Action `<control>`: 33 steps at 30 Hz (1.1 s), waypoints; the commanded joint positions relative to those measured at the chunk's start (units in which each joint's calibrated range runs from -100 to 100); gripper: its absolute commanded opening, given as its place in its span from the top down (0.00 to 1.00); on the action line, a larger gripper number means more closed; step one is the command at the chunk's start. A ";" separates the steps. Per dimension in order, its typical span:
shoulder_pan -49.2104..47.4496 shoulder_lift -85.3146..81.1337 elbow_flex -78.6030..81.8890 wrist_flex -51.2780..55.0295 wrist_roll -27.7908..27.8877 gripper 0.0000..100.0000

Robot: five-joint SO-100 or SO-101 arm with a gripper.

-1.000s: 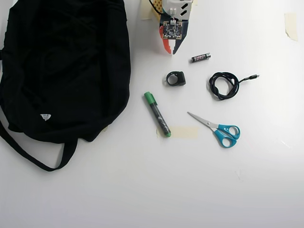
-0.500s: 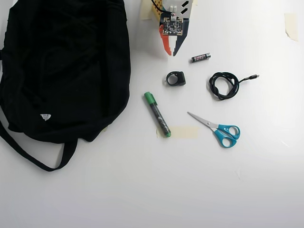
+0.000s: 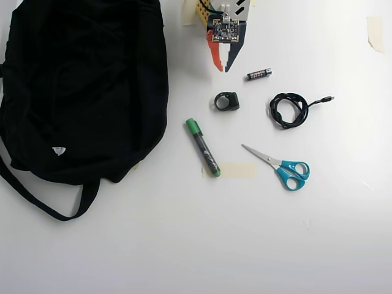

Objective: Put the green marker into the black bag

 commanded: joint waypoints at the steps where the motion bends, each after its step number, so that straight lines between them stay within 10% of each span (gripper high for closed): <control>1: -0.38 2.73 -5.12 -0.89 -0.14 0.97; 33: -1.50 19.58 -21.56 -8.12 -0.19 0.97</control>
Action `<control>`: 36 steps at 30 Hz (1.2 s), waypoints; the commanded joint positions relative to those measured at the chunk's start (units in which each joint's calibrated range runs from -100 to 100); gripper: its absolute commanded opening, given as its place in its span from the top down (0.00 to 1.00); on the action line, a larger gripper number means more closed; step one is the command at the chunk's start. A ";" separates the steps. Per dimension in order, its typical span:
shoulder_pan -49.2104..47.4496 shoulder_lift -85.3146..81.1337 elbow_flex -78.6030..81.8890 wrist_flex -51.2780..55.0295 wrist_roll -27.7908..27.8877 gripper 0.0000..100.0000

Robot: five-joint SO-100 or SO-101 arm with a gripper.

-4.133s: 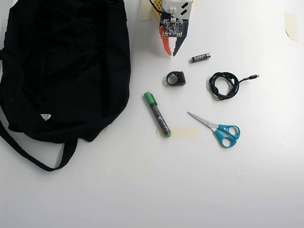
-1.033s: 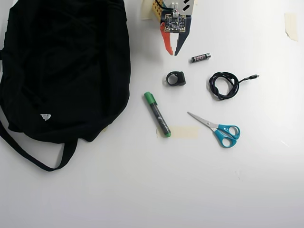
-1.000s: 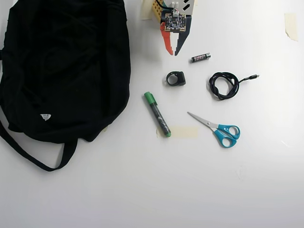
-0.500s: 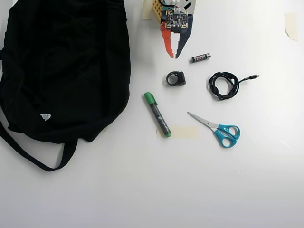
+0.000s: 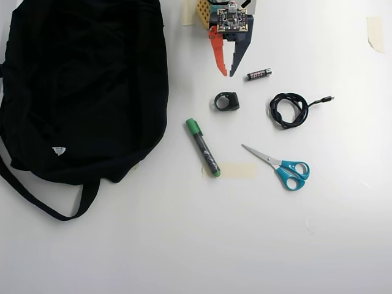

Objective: Put the green marker into the black bag

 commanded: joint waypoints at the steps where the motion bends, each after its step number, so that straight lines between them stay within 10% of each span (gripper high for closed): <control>1: -0.40 1.48 -3.19 -2.80 -0.19 0.97; 36: -1.15 18.66 -20.89 -12.10 0.12 0.97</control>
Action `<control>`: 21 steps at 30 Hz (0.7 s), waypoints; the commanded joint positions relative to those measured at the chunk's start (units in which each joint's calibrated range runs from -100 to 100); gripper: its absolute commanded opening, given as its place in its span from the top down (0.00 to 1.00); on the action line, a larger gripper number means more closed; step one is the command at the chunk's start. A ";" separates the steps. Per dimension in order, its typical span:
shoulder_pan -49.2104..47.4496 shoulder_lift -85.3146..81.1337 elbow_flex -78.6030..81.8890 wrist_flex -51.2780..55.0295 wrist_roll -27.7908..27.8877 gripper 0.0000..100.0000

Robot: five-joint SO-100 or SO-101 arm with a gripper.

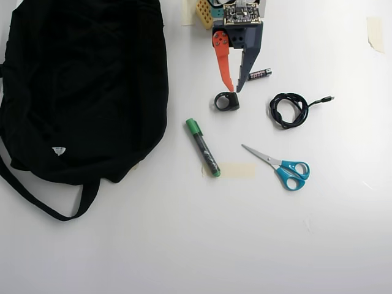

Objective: Put the green marker into the black bag

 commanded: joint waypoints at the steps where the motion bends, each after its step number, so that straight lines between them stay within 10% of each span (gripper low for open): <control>1: -0.34 0.97 -2.65 -2.74 0.17 0.97; 21: -0.34 14.00 -16.40 -6.71 0.33 0.97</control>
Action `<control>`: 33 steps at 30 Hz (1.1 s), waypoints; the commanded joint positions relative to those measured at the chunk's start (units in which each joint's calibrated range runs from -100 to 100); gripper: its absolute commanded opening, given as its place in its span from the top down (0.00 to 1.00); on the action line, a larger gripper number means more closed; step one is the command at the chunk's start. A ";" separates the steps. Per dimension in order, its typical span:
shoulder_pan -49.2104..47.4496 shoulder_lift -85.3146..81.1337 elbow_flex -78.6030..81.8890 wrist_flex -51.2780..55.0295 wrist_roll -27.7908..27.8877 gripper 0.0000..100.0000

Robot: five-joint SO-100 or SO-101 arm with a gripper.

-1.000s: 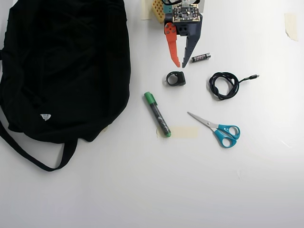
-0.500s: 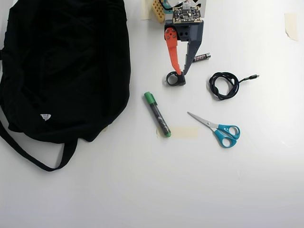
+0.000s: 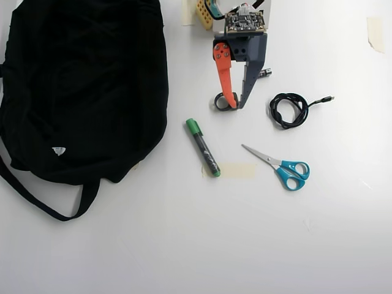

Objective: Put the green marker into the black bag

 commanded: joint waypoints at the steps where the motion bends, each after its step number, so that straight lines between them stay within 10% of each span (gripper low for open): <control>1: -0.34 0.89 -3.67 -2.59 0.28 0.97; 33: 0.03 15.99 -15.62 -16.88 0.28 0.97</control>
